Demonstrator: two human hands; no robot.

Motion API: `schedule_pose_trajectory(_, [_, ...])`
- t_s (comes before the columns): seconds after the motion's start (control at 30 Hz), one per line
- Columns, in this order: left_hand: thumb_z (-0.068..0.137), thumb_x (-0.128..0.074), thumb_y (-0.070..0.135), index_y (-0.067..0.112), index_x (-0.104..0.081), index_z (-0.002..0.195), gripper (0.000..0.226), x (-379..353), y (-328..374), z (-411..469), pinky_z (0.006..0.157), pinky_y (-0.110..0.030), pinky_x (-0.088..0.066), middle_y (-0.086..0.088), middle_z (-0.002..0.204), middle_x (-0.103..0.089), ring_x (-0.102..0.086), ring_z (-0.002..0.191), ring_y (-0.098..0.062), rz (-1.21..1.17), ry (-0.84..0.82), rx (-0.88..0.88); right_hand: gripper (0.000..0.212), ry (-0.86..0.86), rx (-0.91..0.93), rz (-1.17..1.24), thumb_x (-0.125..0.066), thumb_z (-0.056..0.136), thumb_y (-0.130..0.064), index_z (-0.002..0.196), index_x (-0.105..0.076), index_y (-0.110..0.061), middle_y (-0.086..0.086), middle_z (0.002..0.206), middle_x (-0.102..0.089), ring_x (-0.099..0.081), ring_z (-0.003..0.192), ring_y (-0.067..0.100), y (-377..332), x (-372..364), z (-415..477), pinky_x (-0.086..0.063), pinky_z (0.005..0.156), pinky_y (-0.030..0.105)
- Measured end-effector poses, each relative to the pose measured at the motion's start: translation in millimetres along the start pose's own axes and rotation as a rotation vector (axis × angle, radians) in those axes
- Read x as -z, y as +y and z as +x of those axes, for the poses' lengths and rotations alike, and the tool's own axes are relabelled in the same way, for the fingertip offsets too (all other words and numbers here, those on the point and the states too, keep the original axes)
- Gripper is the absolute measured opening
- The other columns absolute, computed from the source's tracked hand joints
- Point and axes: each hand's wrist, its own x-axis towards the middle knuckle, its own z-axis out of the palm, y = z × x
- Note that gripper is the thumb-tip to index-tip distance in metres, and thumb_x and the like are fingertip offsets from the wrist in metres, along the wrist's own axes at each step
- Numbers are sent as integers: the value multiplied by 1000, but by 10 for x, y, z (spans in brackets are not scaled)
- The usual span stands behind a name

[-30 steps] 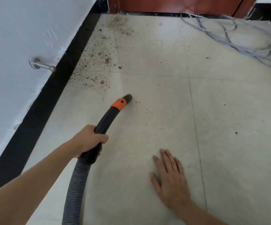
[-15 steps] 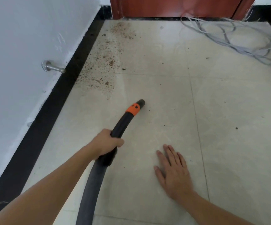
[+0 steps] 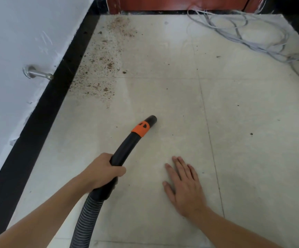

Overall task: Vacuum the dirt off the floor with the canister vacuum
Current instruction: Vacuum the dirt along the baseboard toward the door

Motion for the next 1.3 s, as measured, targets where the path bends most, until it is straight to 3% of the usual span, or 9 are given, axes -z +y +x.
schedule_pose_trajectory(0.27, [74, -63, 10, 4, -50, 78, 15, -73, 306, 135, 54, -35, -54, -13, 58, -62, -60, 50, -26, -6, -8, -67, 57, 0, -38, 40, -41, 96, -45, 141, -53, -13, 14, 149, -50, -39, 140, 25, 166, 222, 42, -28, 110, 35])
schedule_pose_trajectory(0.4, [75, -63, 9, 6, -48, 75, 16, -94, -66, -286, 53, -32, -51, -9, 55, -61, -58, 49, -22, 86, -43, -40, 56, 101, -285, 66, -41, 97, -42, 144, -50, -11, 17, 151, -45, -38, 140, 30, 633, 536, 105, -29, 111, 40])
schedule_pose_trajectory(0.53, [76, -64, 8, 5, -48, 76, 17, -168, -278, -434, 52, -31, -51, -10, 56, -61, -59, 49, -21, 97, -64, -40, 58, -6, -575, 101, -32, 99, -39, 142, -51, -6, 23, 154, -39, -34, 143, 39, 902, 556, 100, -32, 114, 51])
schedule_pose_trajectory(0.6, [76, -64, 9, 5, -49, 77, 16, -246, -192, -322, 54, -33, -52, -10, 57, -63, -60, 49, -21, 107, -55, -62, 62, -11, -569, 79, -26, 96, -36, 136, -56, -1, 26, 149, -45, -39, 140, 42, 896, 497, 36, -33, 114, 53])
schedule_pose_trajectory(0.73, [72, -66, 15, 8, -50, 76, 18, -522, 117, -140, 59, -39, -56, -10, 60, -65, -62, 51, -23, 119, -127, -135, 47, -86, -537, 77, -38, 99, -12, 144, -49, -4, 18, 155, -41, -37, 143, 35, 946, 637, -55, -31, 114, 44])
schedule_pose_trajectory(0.97, [58, -64, 40, 21, -46, 66, 28, -964, -57, -506, 53, -26, -38, 4, 58, -52, -51, 51, -11, 447, -318, -265, 52, -156, -670, 50, -41, 99, -3, 149, -41, -13, 6, 152, -44, -42, 138, 25, 1208, 935, -311, -36, 108, 35])
schedule_pose_trajectory(1.13, [56, -64, 41, 18, -52, 67, 28, -846, -110, -441, 54, -28, -45, 1, 61, -62, -59, 53, -13, 435, -206, -231, 45, -122, -649, 70, -41, 101, -8, 146, -46, -11, 7, 156, -39, -35, 142, 25, 988, 861, -296, -38, 108, 36])
schedule_pose_trajectory(1.3, [52, -64, 38, 5, -60, 79, 43, -428, 141, -70, 65, -46, -57, -15, 70, -70, -69, 68, -34, 253, -6, -150, 42, -161, -570, 43, -45, 100, -13, 142, -50, -12, 8, 154, -38, -35, 141, 27, 857, 817, -66, -39, 105, 37])
